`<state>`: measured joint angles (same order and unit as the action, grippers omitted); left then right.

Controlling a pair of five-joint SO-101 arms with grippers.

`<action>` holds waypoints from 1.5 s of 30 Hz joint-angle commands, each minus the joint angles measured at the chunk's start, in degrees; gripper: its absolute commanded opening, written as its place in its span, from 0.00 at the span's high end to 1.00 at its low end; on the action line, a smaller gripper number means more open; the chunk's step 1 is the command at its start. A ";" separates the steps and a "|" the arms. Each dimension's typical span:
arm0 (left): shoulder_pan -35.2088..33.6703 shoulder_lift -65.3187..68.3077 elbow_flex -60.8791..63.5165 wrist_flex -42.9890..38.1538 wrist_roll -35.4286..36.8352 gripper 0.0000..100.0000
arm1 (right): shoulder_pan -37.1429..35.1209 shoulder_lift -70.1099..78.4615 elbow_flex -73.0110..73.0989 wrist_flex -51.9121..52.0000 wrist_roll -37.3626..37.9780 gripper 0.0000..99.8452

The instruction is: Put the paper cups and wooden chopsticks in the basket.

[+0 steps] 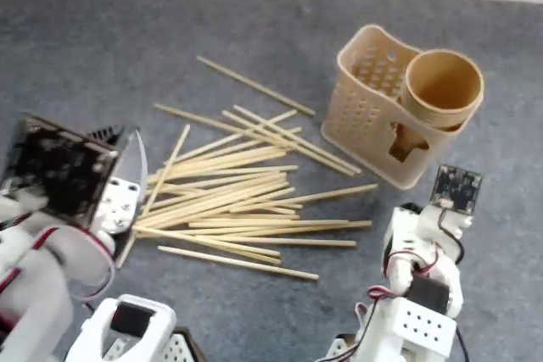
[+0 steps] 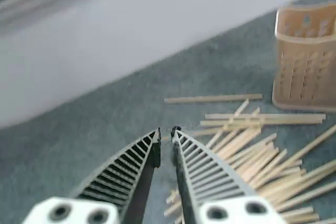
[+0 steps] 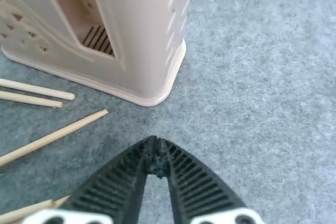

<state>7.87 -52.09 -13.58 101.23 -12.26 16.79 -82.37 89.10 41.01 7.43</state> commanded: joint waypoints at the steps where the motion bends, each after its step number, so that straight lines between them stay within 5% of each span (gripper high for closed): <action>1: -3.03 -6.46 13.85 -3.43 -0.44 0.95 | 0.04 -0.75 -0.22 -1.01 -0.35 0.99; 14: -15.16 -32.57 67.47 -26.02 4.31 0.95 | -2.95 -0.75 -0.66 -0.48 -0.18 0.99; 20: -16.13 -41.54 84.53 -36.92 5.80 0.94 | -6.20 -0.75 -6.46 8.92 3.96 0.99; 29: -25.98 -50.07 96.22 -40.79 9.67 0.94 | -15.52 -0.40 -24.04 23.08 6.07 0.99; 37: -27.21 -52.26 97.71 -40.62 12.48 0.86 | -25.63 0.92 -39.43 27.03 5.80 0.96; 45: -27.21 -52.26 97.71 -40.79 14.24 0.86 | -27.30 22.81 -56.66 27.03 5.54 0.89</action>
<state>-18.51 -103.87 84.53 61.58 1.36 -9.76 -68.31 41.01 67.74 12.53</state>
